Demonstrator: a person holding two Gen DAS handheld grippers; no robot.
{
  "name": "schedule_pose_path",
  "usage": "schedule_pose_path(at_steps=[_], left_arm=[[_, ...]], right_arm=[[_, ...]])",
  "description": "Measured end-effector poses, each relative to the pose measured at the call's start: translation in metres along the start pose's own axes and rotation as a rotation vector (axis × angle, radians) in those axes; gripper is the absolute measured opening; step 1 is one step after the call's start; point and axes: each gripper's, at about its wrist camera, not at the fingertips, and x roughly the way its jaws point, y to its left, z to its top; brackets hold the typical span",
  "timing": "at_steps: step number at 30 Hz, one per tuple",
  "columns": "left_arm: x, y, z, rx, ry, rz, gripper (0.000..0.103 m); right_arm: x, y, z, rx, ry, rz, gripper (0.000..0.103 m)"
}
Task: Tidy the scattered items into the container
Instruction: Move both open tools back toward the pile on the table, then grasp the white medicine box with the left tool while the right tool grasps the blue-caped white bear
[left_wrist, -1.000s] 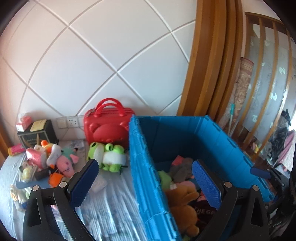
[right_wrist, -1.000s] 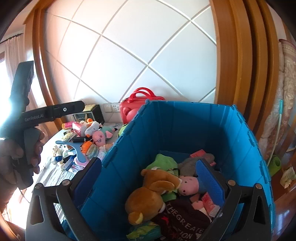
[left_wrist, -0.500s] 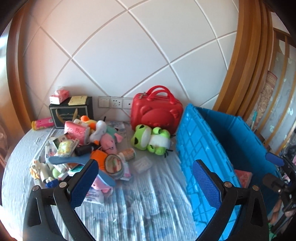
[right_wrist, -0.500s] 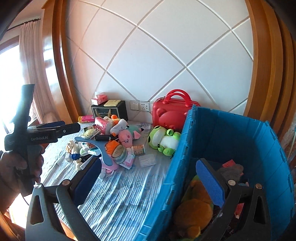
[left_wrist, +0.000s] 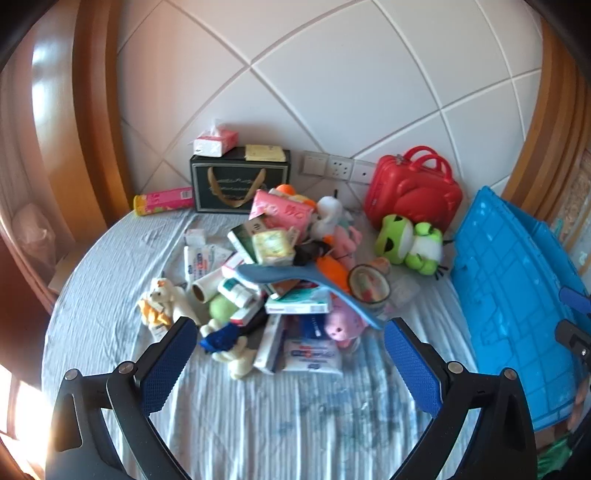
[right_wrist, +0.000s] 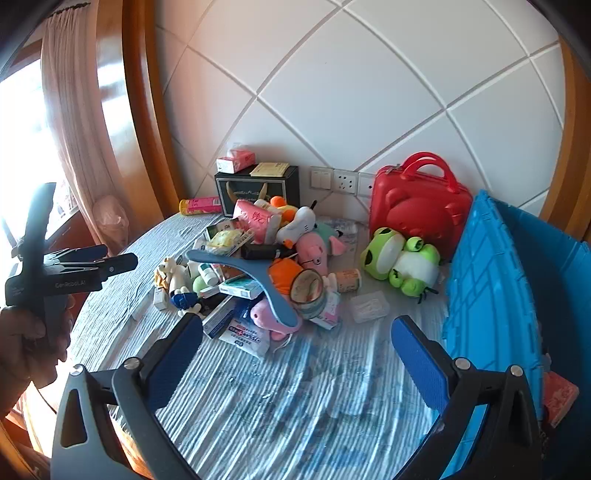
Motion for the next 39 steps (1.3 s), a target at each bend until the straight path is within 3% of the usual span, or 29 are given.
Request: schedule_pose_path(at_steps=[8,19,24,28,29,30,32,39], left_arm=[[0.052,0.103,-0.036,-0.088,0.104,0.127,0.102],[0.174,0.2,-0.073,-0.19,0.219,0.176,0.101],[0.238,0.222,-0.086,-0.229,0.296,0.209,0.079],[0.26,0.22,-0.088,-0.216,0.296,0.176,0.078],[0.265,0.218,-0.089,-0.198,0.305,0.181,0.069],[0.269,0.218,-0.091,-0.194,0.323,0.18,0.05],[0.268,0.215,-0.092,-0.176,0.318,0.204,0.037],[0.243,0.218,-0.099,-0.159,0.286,0.143,0.033]], right_arm=[[0.087,0.071,-0.024,-0.028,0.11,0.043,0.103],[0.152,0.136,-0.064,-0.07,0.256,0.077,0.103],[0.16,0.142,-0.077,-0.079,0.308,0.051,0.103],[0.168,0.14,-0.087,-0.073,0.349,0.024,0.103],[0.17,0.14,-0.088,-0.07,0.355,0.019,0.103],[0.172,0.139,-0.089,-0.066,0.36,0.015,0.103],[0.178,0.14,-0.089,-0.063,0.365,0.01,0.103],[0.211,0.157,-0.083,-0.082,0.32,0.038,0.103]])
